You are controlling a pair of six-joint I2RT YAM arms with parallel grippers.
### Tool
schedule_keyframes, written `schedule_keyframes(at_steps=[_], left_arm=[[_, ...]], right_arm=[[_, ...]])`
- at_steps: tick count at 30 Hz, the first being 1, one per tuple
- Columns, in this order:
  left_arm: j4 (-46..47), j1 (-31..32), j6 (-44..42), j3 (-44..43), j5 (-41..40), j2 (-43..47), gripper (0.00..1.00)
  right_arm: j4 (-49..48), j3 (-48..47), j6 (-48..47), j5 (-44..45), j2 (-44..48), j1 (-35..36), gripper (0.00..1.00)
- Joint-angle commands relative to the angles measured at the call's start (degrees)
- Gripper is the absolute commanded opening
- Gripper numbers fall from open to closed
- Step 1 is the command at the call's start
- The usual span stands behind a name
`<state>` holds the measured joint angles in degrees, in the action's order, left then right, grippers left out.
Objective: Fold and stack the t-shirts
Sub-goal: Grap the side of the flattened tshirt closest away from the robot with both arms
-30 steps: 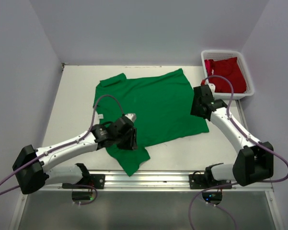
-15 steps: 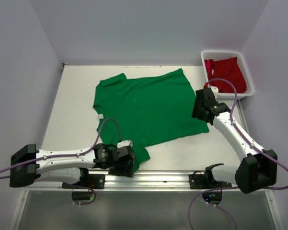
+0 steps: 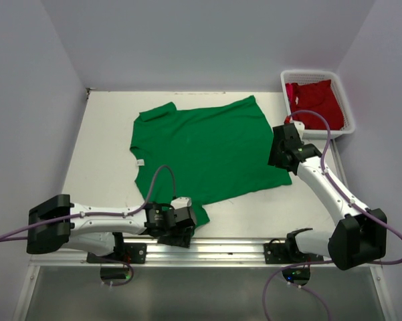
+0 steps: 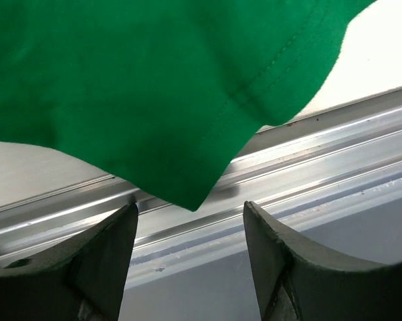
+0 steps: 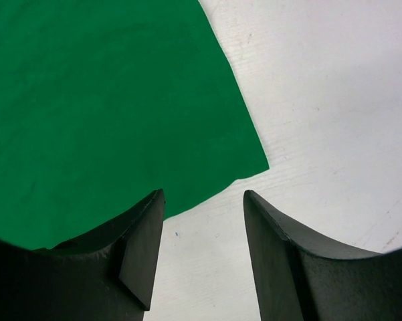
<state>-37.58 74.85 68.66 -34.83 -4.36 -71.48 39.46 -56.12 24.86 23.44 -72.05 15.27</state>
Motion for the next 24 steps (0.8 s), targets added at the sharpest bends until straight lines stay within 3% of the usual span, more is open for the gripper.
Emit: schedule_keyframes(at_steps=[1,6,20,24], left_arm=[[3.13,0.39,-1.43,-1.2,-4.25,-0.94,0.67],[2.51,0.39,-1.43,-1.47,-5.04,-2.26,0.6],[1.11,0.39,-1.08,-2.96,-6.54,-5.51,0.03],[-1.96,0.91,-0.2,-5.41,-7.41,-4.46,0.0]], right_arm=[[0.18,-0.04,0.71,1.17,0.77,0.2,0.54],[-0.17,-0.05,0.71,0.82,0.33,0.11,0.52],[-0.97,0.31,0.54,1.08,-0.02,0.2,0.43],[-1.14,0.48,0.63,1.25,0.07,0.11,0.42]])
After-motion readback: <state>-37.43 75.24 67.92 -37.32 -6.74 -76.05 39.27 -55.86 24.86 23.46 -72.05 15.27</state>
